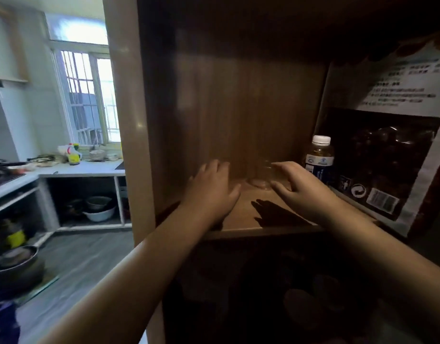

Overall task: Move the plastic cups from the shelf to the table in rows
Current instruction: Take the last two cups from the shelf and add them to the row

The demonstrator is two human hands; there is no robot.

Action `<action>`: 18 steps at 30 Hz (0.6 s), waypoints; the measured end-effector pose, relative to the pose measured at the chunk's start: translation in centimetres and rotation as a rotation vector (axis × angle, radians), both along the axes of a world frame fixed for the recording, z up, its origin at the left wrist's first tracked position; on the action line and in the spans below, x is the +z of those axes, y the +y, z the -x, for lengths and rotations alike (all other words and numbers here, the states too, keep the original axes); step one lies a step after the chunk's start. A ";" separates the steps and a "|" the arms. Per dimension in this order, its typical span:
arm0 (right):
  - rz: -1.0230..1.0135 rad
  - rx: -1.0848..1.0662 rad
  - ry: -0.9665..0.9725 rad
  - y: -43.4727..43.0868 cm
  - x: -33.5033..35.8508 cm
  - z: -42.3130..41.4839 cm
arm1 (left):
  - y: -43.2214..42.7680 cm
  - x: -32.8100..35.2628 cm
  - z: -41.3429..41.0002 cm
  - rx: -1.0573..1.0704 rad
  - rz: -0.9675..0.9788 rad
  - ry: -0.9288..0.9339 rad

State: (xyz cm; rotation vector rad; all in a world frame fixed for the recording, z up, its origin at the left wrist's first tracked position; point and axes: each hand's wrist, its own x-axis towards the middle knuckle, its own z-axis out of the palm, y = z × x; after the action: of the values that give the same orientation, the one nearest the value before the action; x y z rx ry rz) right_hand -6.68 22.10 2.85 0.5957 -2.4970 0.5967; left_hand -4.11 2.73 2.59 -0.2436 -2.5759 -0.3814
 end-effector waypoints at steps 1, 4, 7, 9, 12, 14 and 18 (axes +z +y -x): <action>0.003 0.004 0.006 0.0 0.2 1.5 | 0.3 0.0 0.9 0.020 -0.003 -0.001; -0.010 -0.007 -0.014 0.0 0.4 5.3 | 0.9 -0.6 3.3 0.058 0.011 -0.009; -0.062 -0.046 0.007 0.3 0.0 8.0 | 1.2 -1.0 5.0 0.086 0.006 -0.018; -0.063 -0.042 0.009 0.6 -0.3 9.1 | 1.3 -1.1 5.8 0.103 0.013 -0.009; -0.091 -0.027 0.045 1.0 -0.4 10.0 | 1.2 -0.9 6.6 0.109 0.006 -0.005; -0.126 -0.019 0.087 1.2 -0.2 10.3 | 1.1 -0.8 7.0 0.109 0.010 0.003; -0.183 0.025 0.066 1.1 0.2 10.8 | 1.0 -0.7 7.6 0.100 0.003 0.013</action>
State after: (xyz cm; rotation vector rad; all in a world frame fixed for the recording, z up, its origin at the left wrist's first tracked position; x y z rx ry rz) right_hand -17.50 23.19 3.10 0.7032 -2.5017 0.3535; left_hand -11.67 3.73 1.89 -0.1170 -2.5643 -0.3373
